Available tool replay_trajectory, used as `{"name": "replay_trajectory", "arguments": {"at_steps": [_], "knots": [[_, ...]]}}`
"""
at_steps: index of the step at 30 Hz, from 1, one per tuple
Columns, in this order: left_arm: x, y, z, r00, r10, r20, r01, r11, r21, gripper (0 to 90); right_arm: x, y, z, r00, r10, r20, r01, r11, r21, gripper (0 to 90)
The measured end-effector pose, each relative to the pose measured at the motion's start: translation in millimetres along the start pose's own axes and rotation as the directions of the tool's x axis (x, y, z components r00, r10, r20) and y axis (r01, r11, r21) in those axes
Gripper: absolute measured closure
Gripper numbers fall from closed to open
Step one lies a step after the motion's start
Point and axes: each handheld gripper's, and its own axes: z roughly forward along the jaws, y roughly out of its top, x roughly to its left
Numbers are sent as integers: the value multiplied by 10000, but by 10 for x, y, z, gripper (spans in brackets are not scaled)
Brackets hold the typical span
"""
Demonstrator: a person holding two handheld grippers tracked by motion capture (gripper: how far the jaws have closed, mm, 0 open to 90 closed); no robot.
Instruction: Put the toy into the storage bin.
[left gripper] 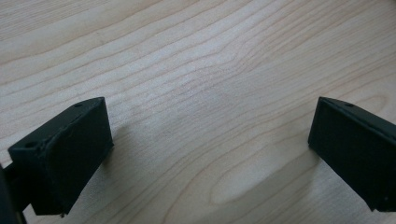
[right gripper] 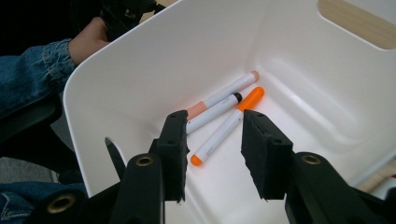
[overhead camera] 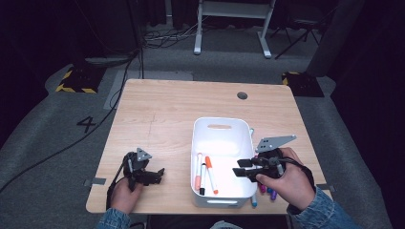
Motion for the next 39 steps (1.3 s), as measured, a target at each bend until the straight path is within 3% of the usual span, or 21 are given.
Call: {"name": "replay_trajectory", "arguments": {"at_steps": [10,15,20,23,25,28,33,39], "knots": [[4,2,-1,10000,59,-25,-59,10000,13,0,-183,-67,-302,9953,481,835,-442,9979,-474,643],[4,6,3,10000,58,-39,-57,10000,19,0,-300,-185,-531,9838,944,1525,-810,9925,-918,671],[5,8,6,10000,72,-24,-72,10000,6,0,-423,-293,-606,9726,1426,1838,-1259,9871,-993,670],[5,8,6,10000,70,-25,-70,10000,4,0,-563,-414,-555,9606,1844,2079,-1726,9822,-736,649],[5,8,6,10000,70,-26,-70,10000,3,0,-607,-446,-526,9590,1885,2116,-1779,9817,-684,643],[5,8,6,10000,69,-26,-69,10000,5,0,-739,-567,-370,9489,2183,2281,-2179,9756,-275,614],[5,8,6,10000,73,-25,-73,10000,6,0,-851,-666,-198,9423,2324,2409,-2425,9701,125,606],[5,8,6,10000,71,-25,-71,10000,7,0,-1008,-810,81,9317,2477,2657,-2830,9535,1035,606]]}}
